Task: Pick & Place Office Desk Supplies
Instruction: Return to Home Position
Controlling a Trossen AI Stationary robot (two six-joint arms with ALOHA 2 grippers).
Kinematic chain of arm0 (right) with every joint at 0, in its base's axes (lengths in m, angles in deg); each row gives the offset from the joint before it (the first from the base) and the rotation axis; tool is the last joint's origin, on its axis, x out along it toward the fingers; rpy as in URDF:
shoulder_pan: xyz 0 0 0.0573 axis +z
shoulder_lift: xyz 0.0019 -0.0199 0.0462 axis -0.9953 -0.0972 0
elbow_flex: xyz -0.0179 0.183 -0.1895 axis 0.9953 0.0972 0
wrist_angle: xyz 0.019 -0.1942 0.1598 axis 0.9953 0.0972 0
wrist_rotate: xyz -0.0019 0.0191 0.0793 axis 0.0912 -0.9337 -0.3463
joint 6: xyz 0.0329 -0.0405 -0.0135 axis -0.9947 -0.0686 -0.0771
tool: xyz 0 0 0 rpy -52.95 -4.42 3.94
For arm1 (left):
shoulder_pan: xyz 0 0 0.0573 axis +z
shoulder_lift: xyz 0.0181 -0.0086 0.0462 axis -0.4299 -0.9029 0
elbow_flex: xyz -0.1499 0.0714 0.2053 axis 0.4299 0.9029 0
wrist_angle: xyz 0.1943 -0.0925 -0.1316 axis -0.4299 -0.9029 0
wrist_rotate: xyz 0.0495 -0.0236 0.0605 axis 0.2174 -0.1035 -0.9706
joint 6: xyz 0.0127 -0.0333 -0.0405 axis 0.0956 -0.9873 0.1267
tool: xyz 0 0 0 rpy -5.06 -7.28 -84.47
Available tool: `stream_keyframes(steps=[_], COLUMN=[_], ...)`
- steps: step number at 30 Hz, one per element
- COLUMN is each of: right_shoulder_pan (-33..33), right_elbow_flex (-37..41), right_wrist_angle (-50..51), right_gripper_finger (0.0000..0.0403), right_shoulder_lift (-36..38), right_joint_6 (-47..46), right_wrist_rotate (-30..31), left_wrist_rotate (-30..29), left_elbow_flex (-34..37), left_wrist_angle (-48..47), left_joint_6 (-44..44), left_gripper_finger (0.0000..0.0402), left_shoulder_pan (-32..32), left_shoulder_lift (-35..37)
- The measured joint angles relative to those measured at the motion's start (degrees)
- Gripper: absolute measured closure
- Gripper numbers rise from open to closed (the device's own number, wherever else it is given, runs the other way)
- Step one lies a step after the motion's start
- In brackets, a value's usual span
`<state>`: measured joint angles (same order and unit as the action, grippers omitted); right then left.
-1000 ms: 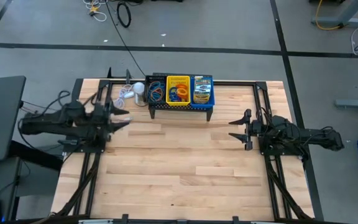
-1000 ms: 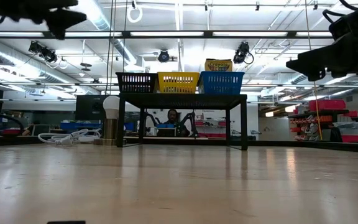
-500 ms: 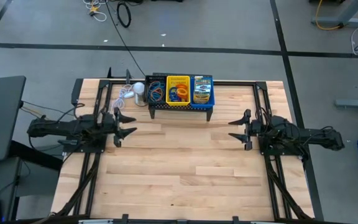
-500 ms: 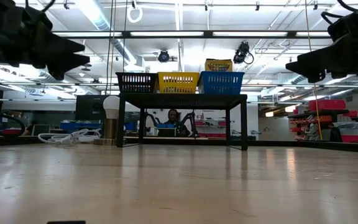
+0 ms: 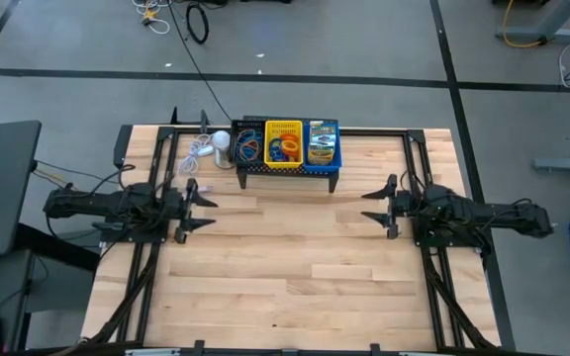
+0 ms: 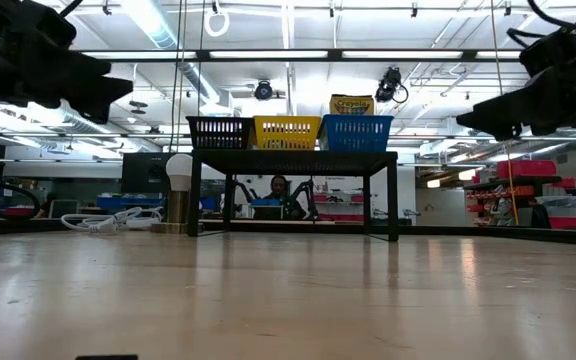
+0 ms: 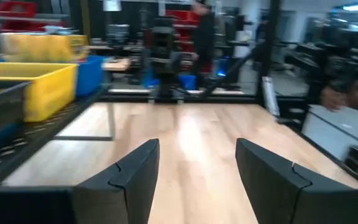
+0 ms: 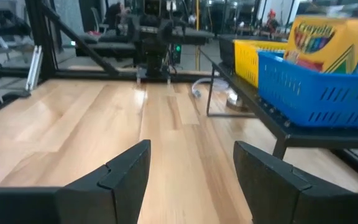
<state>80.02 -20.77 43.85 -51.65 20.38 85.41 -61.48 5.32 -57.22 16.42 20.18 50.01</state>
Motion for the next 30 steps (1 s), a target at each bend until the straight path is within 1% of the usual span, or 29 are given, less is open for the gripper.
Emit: stream_keyframes(steps=[5,7,11,17,20,21,26,30], right_shoulder_pan=[0.00,0.00,0.00,0.00,0.00,0.00,0.00,0.00], right_elbow_flex=[0.00,0.00,0.00,0.00,0.00,0.00,0.00,0.00], right_wrist_angle=[0.02,0.03,0.05,0.04,0.05,0.05,0.05,0.05], right_gripper_finger=[0.0165,0.0165,0.0165,0.0165,0.0165,0.0165,0.0165,0.0165], right_shoulder_lift=[-1.49,-1.90,-2.16,-2.09,-2.09,-2.09,-2.09,-2.09], right_joint_6=[0.00,0.00,-0.28,0.02,0.17,0.18,0.20,0.20], right_wrist_rotate=[0.03,0.03,0.04,0.07,0.07,0.07,0.07,0.09], left_wrist_rotate=[7.34,9.27,10.98,11.27,15.44,16.01,13.85,13.64], left_elbow_flex=[0.00,0.00,0.00,0.00,0.04,0.07,0.09,0.09], left_wrist_angle=[0.28,0.53,0.71,0.66,1.51,2.03,2.63,2.58], left_joint_6=[3.53,5.06,5.48,3.75,3.30,2.94,2.67,-0.18], left_gripper_finger=[0.0191,0.0195,0.0205,0.0215,0.0216,0.0216,0.0216,0.0216], left_shoulder_pan=[-0.02,-0.02,-0.02,0.00,-0.02,-0.03,0.00,0.00], left_shoulder_lift=[-0.02,0.00,-0.02,-0.29,-1.34,-1.62,-2.43,-2.49])
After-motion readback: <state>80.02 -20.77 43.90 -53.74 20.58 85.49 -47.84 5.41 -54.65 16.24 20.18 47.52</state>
